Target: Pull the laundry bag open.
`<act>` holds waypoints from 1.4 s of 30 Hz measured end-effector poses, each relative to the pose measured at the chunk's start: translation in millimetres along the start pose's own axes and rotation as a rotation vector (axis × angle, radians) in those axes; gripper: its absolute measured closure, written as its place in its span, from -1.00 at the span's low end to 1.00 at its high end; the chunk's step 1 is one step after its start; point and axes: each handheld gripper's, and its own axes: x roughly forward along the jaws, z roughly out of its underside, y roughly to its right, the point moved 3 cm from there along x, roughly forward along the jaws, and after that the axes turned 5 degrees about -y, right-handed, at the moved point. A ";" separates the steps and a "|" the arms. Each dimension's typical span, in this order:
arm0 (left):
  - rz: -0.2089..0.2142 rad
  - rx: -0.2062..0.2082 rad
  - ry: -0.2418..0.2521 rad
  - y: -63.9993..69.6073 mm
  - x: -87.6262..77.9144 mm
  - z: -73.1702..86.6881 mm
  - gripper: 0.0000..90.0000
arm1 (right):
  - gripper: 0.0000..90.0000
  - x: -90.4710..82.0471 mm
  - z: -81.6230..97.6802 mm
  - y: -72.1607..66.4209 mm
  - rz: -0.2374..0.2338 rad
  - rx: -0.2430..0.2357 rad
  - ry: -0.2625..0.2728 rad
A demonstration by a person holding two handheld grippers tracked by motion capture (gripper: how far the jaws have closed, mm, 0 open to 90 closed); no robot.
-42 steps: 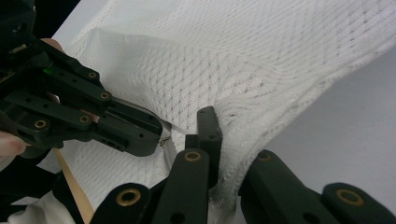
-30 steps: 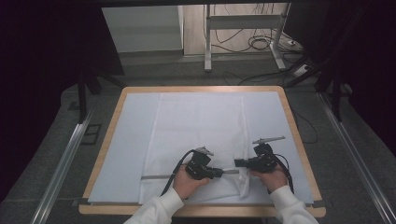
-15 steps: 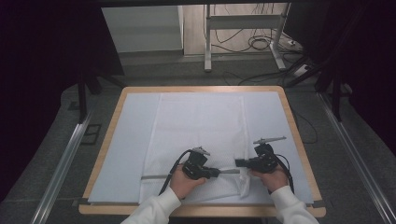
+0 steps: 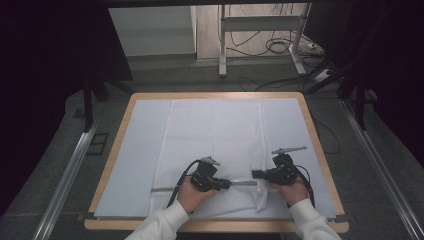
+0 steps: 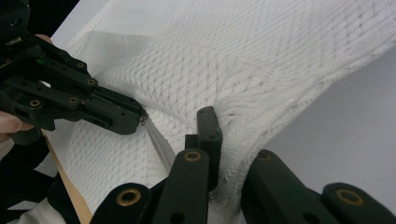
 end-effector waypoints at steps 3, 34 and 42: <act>-0.008 0.001 0.003 -0.4 -4.1 2.3 0.93 | 0.96 0.5 -0.3 -0.6 -0.005 -0.003 0.001; -0.018 -0.036 0.011 -15.9 -28.6 21.5 0.93 | 0.96 1.6 -1.5 -1.9 0.004 -0.013 0.001; -0.034 -0.048 0.032 -19.5 -39.4 27.7 0.93 | 0.96 0.1 -1.6 -1.4 0.004 -0.015 0.003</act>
